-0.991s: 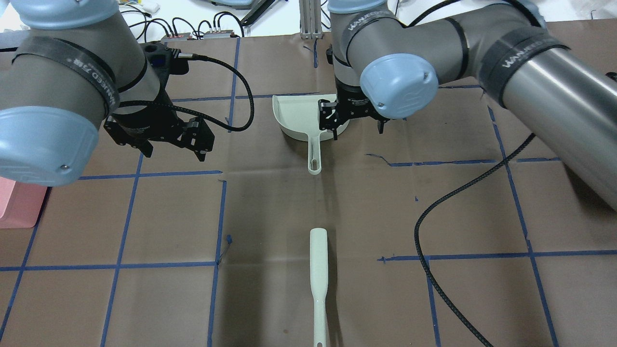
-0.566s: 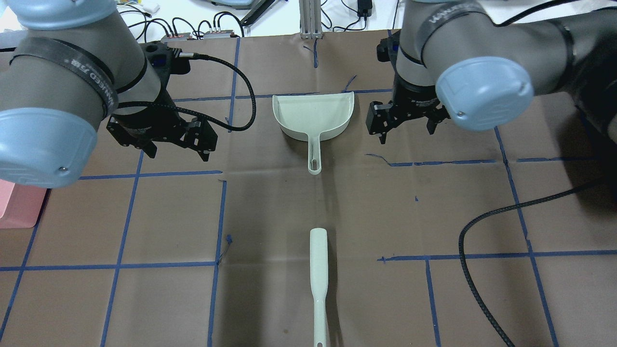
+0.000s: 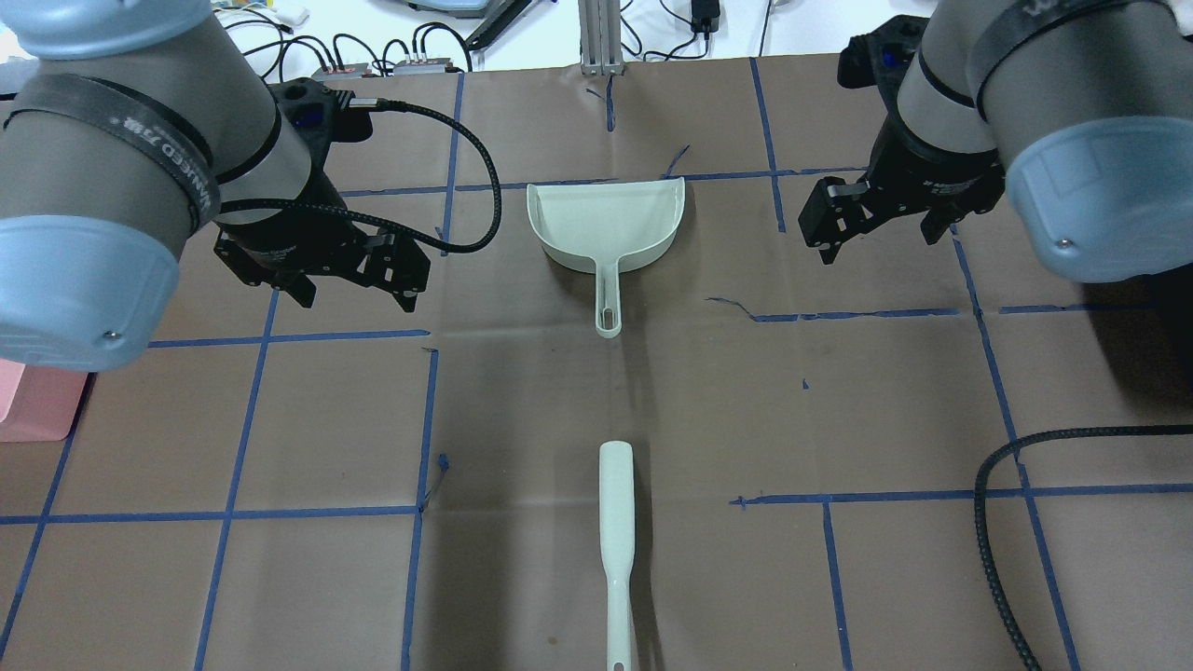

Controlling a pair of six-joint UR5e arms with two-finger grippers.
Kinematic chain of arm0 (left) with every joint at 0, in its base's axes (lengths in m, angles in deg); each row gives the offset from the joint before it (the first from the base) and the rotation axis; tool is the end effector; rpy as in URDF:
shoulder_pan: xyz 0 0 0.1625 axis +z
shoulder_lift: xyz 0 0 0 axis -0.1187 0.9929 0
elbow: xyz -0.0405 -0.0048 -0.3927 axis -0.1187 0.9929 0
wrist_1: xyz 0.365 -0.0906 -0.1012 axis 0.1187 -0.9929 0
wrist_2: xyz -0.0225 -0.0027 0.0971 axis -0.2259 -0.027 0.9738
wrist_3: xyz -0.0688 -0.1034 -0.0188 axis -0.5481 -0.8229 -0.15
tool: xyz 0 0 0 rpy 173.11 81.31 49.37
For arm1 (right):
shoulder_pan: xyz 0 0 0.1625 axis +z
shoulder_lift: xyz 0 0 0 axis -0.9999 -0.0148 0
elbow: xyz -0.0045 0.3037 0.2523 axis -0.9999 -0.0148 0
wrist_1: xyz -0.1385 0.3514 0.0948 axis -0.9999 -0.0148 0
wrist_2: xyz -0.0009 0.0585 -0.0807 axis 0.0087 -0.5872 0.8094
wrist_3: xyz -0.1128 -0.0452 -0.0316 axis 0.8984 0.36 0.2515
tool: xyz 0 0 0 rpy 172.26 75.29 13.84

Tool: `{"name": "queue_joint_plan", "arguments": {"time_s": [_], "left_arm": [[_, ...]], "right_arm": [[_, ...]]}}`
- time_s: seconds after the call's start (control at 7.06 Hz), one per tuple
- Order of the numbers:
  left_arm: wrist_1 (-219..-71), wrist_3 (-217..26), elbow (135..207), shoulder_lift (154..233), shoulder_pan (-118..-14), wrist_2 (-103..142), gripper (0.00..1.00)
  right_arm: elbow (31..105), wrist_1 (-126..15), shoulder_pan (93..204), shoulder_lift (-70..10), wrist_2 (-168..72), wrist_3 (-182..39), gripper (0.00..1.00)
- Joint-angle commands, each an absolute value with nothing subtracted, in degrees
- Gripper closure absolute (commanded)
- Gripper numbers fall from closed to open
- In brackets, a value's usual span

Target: Sweep and dump trash in nearest bin

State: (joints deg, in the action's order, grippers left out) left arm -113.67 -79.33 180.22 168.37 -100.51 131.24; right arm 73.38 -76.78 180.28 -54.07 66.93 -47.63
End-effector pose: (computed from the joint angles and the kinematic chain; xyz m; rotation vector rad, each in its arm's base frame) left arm -0.1604 -0.4177 0.4017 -0.1493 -3.1377 0.0242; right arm 0.1370 -0.4432 0.4098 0.2202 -3.0893 0.0894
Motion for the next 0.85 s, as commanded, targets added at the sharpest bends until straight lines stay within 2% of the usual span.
{"name": "queue_joint_plan", "arguments": {"time_s": [0.0, 0.71], "left_arm": [[-113.68, -79.33, 180.24, 168.27, -100.51, 131.24, 0.01], [-113.76, -78.71, 180.15, 167.74, -98.23, 131.94, 0.01]], "right_arm": [[72.76, -75.73, 180.29, -54.85, 66.92, -47.52, 0.0], [72.76, -75.72, 180.38, -54.85, 66.92, -47.52, 0.0]]}}
